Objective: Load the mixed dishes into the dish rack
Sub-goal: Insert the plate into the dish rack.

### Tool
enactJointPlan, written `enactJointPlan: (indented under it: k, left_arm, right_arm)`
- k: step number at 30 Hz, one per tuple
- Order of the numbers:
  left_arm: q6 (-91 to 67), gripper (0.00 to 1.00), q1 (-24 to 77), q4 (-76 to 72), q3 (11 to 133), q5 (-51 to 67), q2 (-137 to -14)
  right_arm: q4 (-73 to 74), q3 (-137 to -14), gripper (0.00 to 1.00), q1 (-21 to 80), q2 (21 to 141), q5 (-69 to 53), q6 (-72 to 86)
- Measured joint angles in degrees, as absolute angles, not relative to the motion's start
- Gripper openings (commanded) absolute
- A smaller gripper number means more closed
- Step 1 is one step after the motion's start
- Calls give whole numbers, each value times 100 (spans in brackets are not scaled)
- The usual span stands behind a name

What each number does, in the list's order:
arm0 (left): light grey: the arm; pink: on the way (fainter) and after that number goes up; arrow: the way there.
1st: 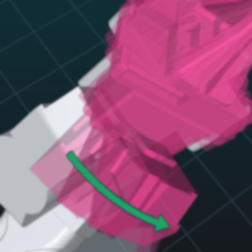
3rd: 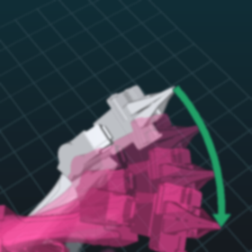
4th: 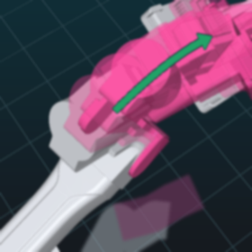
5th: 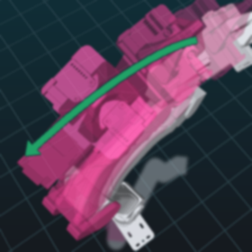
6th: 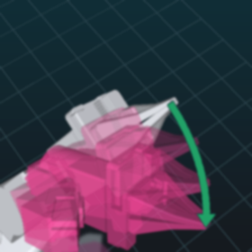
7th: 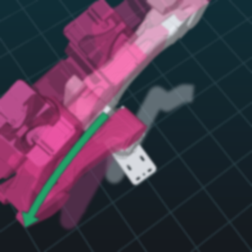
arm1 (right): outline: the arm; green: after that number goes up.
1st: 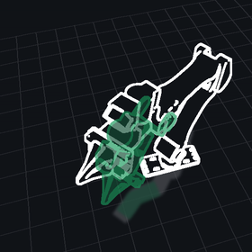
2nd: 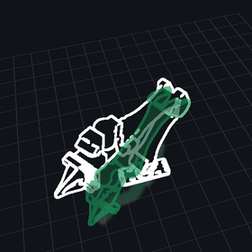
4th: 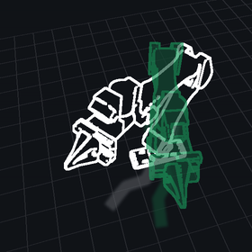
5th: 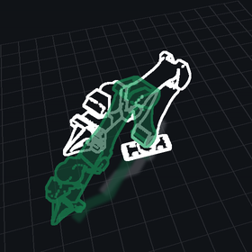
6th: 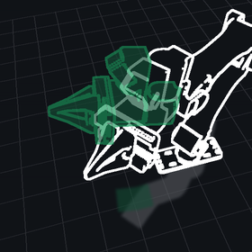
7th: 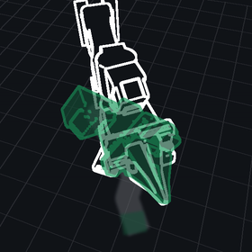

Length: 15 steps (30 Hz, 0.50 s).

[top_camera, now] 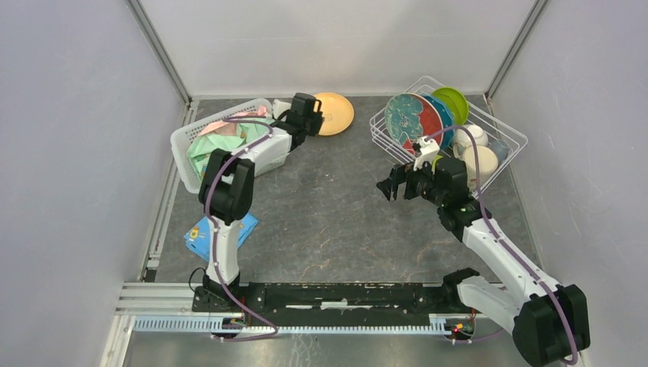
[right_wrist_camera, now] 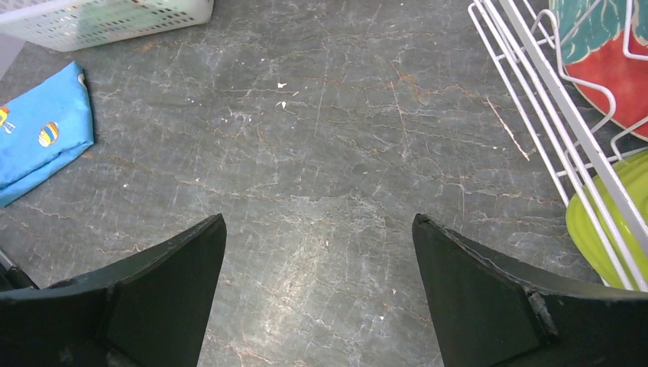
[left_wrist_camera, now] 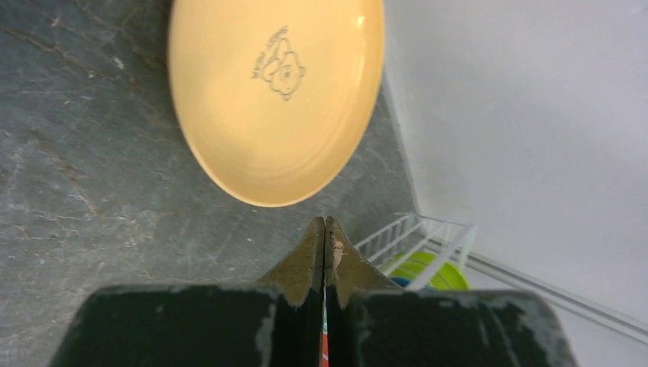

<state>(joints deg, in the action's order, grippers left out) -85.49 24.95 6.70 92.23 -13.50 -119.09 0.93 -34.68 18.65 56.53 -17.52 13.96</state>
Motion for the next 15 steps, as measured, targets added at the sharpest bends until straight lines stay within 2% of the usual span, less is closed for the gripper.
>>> enactJointPlan:
  k: [9, 15]
  left_arm:
    - [-8549, 2, 3011, 760, 9317, -1973, -12512]
    - [-8549, 2, 3009, 768, 9463, -2093, -12840]
  right_arm:
    - [102, -3568, 98, 1865, 5430, -1688, 1411]
    - [193, -3623, 98, 1892, 5376, -1638, 1406]
